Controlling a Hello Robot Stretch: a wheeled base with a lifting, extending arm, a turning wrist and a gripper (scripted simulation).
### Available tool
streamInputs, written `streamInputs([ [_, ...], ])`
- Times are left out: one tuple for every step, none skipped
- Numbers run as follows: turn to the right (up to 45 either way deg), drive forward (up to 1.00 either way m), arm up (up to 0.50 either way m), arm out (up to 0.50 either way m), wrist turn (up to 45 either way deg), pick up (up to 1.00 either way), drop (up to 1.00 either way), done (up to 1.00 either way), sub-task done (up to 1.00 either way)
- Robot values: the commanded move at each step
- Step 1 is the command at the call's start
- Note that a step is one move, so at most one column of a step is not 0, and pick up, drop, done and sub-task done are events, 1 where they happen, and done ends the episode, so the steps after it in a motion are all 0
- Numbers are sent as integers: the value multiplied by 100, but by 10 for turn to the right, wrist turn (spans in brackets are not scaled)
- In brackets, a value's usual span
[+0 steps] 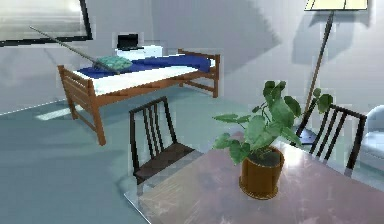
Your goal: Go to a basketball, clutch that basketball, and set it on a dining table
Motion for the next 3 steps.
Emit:
streamInputs([
  [0,0,-10,0,0,0,0,0,0],
  [0,0,-32,0,0,0,0,0,0],
  [0,0,0,0,0,0,100,0,0],
])
